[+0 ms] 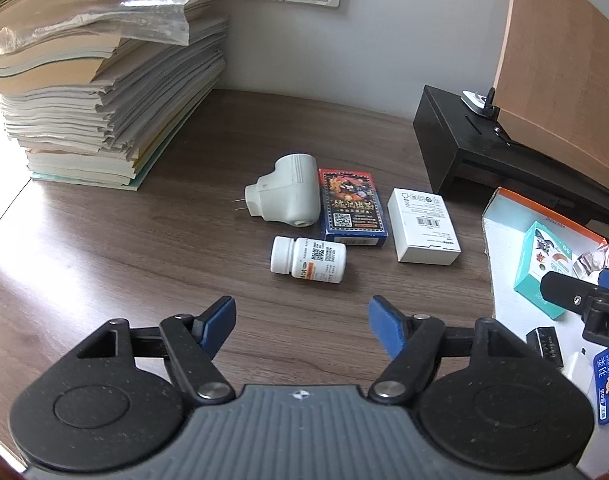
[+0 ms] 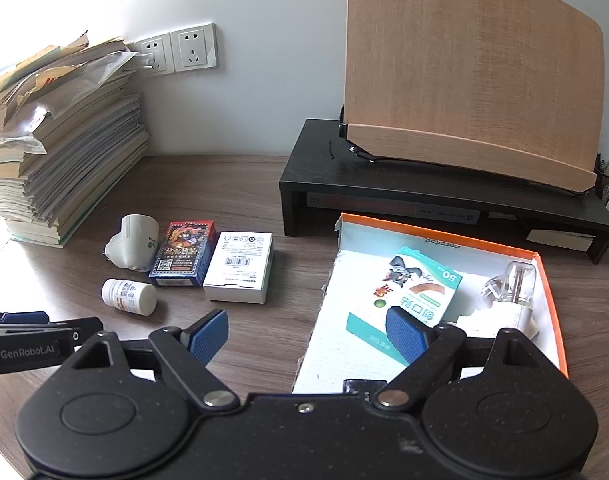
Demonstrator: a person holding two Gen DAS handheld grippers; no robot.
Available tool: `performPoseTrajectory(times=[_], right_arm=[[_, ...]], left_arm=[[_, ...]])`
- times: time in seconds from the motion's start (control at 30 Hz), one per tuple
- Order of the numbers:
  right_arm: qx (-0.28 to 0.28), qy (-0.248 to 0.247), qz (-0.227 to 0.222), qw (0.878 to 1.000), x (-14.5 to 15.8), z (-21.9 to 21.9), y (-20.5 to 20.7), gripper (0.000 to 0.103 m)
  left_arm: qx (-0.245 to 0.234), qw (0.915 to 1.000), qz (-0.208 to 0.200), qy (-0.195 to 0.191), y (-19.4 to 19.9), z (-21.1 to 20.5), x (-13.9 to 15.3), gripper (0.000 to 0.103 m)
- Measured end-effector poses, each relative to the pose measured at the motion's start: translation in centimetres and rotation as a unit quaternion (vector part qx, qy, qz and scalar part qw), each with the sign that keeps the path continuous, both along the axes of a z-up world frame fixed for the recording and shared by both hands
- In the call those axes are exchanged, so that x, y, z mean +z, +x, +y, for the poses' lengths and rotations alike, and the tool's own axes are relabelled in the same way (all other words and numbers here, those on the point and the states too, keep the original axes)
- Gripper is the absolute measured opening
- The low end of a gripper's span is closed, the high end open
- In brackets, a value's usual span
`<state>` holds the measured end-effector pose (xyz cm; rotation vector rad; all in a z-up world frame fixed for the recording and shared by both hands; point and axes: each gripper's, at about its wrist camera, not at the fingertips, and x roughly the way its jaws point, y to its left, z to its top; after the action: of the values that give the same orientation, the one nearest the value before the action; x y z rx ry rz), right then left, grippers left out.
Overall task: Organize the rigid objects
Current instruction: 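Withdraw both open tools toward the white pill bottle and adapter box, then grasp the white pill bottle with left tool while right grasps the white power adapter box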
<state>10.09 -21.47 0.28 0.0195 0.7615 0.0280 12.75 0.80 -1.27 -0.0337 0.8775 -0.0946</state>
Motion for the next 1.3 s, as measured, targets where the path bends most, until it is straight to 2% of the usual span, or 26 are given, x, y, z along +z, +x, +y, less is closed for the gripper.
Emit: performPoseTrajectory(times=[0.23,0.57,0.67,0.73,0.77,0.97,1.2,1.3], right_arm=[[0.001,0.001,0.008,1.000,-0.7,0.6,0.8,0.102],[0.001,0.000,0.024,1.000,-2.2,1.4,2.7,0.102],[0.003,0.001,0.027,1.000,-2.6,1.6,3.3,0.102],[0.004,0.004,0.031,0.999,-2.9,1.7,3.9,0.102],[0.005,0.004,0.033,0.999,-3.0,1.9,4.1,0.102],[0.023,0.010,0.043,0.999,-3.8,3.2,6.6,0.102],[0.032,0.026,0.064,0.997,-5.6,5.1,10.6,0.101],[0.029,0.014,0.075,0.997,-6.6,5.7,12.2,0.100]], left_arm=[[0.003,1.0000,-0.002,0.003,1.5,0.4,-1.1,0.088],[-0.012,0.9996,-0.013,0.022,4.8,-0.8,-3.6,0.092],[-0.022,0.9994,-0.012,0.023,5.7,-1.0,-4.3,0.080],[-0.030,0.9994,-0.006,0.018,6.1,-1.1,-4.8,0.063],[-0.033,0.9994,-0.002,0.013,6.3,-1.0,-5.0,0.059],[-0.046,0.9988,-0.011,0.012,6.0,-0.5,-5.0,0.058],[-0.035,0.9991,-0.022,0.004,5.3,1.2,-3.9,0.058],[-0.031,0.9992,-0.026,0.002,5.0,1.7,-3.4,0.058]])
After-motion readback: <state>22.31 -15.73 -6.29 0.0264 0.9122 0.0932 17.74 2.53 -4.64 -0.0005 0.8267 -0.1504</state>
